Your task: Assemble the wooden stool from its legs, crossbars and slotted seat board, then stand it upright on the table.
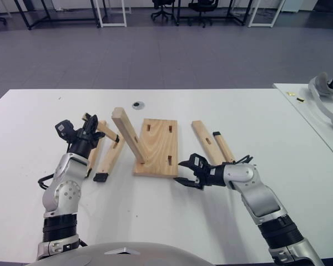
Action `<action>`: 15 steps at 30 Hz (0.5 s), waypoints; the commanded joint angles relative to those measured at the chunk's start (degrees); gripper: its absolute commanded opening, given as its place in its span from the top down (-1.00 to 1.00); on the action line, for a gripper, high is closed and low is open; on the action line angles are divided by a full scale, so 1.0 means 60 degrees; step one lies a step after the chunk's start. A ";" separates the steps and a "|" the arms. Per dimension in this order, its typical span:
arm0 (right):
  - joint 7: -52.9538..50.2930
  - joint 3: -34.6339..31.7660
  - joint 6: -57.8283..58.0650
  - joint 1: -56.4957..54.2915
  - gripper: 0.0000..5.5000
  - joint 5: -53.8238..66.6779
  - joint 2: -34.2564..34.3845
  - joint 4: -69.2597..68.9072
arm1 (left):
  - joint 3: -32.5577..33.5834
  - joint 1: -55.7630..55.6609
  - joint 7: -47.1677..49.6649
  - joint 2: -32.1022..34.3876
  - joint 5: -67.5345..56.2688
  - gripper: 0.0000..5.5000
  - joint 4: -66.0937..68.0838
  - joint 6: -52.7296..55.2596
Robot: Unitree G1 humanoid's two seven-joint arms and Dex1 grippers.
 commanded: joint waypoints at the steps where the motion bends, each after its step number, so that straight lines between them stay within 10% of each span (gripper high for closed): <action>1: -0.0142 0.0049 -0.0039 -0.0016 -0.03 -0.0114 0.0111 0.0111 | -0.0165 0.0062 -0.0071 0.0166 0.0471 0.86 0.0228 -0.0010; 15: -0.0140 0.0117 -0.0114 -0.0001 -0.03 -0.0227 0.0109 0.0257 | -0.0504 0.0413 0.0222 0.0351 0.1800 0.86 0.0082 -0.0053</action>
